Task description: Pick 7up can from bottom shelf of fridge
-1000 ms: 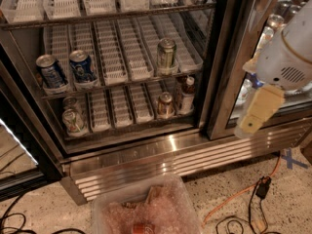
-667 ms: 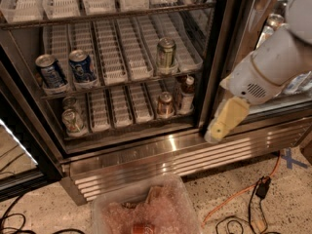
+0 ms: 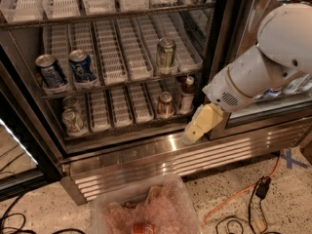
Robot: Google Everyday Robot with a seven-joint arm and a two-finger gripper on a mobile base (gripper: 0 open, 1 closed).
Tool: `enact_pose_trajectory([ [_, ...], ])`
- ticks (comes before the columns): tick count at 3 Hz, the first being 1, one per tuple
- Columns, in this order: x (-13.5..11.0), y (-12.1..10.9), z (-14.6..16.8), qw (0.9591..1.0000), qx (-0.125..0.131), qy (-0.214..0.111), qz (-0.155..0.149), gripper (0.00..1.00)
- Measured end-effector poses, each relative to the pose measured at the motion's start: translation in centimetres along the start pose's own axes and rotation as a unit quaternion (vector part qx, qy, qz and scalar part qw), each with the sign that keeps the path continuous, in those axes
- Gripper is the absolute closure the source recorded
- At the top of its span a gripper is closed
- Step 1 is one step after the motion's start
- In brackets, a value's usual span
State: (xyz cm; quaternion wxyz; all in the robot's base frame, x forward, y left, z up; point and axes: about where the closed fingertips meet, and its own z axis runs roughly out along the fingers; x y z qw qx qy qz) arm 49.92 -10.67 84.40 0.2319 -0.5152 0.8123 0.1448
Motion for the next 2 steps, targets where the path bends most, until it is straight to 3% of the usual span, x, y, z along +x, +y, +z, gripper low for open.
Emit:
enact_pose_trajectory([
  [1, -0.8, -0.9, 2.5, 0.9999, 0.003, -0.010, 0.002, 0.00],
  [2, -3.0, -2.3, 8.0, 0.9978, -0.011, -0.061, 0.022, 0.00],
])
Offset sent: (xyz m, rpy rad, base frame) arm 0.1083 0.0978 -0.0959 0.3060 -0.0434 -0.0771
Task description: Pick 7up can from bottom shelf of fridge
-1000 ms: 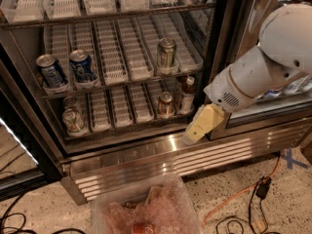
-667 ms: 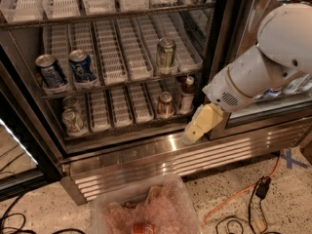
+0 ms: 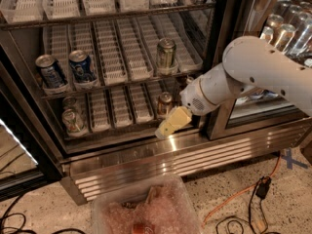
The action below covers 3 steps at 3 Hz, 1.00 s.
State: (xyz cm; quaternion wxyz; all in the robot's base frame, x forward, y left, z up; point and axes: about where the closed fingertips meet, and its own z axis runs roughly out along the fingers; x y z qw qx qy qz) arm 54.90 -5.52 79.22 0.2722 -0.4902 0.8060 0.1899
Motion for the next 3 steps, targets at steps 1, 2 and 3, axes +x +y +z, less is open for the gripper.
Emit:
enact_pose_trajectory([
  [1, -2.6, -1.0, 5.6, 0.9980, -0.015, -0.060, 0.013, 0.00],
  [2, -4.8, -0.5, 10.8, 0.9921, -0.038, -0.119, 0.017, 0.00],
  [3, -4.8, -0.5, 10.8, 0.9920, -0.039, -0.119, 0.017, 0.00],
])
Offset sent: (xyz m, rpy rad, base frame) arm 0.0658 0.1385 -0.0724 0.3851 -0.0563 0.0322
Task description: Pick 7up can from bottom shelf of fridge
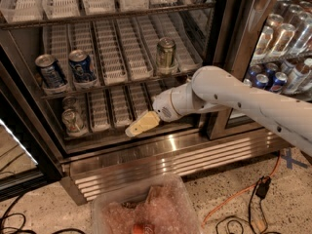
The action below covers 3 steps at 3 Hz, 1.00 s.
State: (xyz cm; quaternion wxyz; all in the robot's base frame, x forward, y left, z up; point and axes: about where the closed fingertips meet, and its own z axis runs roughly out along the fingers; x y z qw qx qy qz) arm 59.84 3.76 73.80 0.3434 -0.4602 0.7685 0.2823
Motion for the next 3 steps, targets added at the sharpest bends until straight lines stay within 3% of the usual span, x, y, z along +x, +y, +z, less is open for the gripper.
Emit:
enact_pose_trajectory([
  [1, 0.8, 0.9, 3.3, 0.9993, -0.036, -0.011, 0.008, 0.00],
  [2, 1.7, 2.8, 9.4, 0.9951, -0.085, -0.044, 0.024, 0.00],
  [3, 2.7, 4.8, 15.0, 0.9868, -0.131, -0.084, 0.044, 0.00],
])
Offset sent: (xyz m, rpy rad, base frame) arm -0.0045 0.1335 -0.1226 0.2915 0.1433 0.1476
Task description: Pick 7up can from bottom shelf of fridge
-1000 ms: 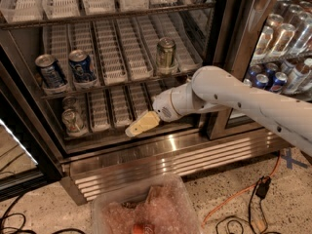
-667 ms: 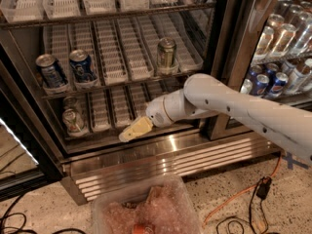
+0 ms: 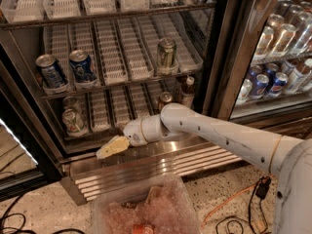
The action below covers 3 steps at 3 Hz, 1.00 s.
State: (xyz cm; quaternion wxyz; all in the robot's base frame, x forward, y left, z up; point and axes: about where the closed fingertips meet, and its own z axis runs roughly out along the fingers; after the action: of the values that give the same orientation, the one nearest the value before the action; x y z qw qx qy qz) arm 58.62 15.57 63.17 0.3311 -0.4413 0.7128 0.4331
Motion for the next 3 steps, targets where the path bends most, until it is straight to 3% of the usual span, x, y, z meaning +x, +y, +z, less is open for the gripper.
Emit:
enact_pose_trajectory([
  [1, 0.0, 0.0, 0.0, 1.0000, 0.000, 0.000, 0.000, 0.00],
  [2, -0.8, -0.4, 0.5, 0.9994, 0.016, -0.025, -0.017, 0.00],
  [3, -2.2, -2.2, 0.6, 0.9935, 0.053, -0.087, -0.051, 0.00],
])
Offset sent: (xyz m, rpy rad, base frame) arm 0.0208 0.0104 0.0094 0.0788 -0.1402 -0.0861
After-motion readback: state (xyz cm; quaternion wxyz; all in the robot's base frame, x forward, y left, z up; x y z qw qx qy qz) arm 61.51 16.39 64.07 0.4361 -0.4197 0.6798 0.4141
